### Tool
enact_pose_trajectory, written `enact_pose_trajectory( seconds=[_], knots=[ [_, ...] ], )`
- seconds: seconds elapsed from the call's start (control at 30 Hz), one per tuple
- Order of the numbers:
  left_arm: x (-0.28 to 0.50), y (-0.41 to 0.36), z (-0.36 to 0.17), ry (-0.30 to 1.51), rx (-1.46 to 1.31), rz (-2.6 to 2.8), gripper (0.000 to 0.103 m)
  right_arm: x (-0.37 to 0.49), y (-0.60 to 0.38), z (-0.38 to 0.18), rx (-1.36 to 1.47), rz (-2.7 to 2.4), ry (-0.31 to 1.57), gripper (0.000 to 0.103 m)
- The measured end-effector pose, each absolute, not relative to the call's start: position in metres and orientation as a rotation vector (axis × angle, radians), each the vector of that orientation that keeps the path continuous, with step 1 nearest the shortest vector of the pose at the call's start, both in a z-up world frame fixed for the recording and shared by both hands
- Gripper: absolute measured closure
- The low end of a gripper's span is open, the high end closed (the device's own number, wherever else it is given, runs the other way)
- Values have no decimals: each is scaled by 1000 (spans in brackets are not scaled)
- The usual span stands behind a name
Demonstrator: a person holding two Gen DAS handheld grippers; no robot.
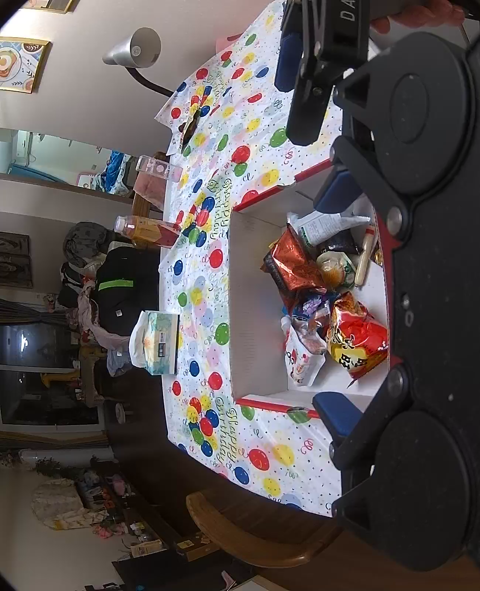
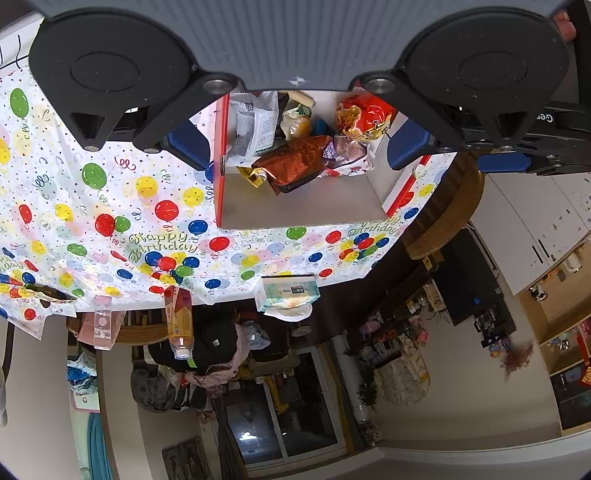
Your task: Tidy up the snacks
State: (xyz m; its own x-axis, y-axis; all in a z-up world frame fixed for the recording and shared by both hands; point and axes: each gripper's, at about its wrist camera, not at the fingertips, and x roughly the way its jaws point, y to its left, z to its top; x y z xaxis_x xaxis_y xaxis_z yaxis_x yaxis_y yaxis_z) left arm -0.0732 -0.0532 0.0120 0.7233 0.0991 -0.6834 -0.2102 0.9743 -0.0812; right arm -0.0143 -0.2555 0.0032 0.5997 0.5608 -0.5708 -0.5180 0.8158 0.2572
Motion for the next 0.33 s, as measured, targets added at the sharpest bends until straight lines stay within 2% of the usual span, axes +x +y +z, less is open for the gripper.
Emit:
enact_pose_trajectory(
  seconds=[0.33],
  knots=[
    [-68, -52, 8, 765, -164, 167, 0, -11, -253, 3, 58, 622, 686, 0]
  ],
)
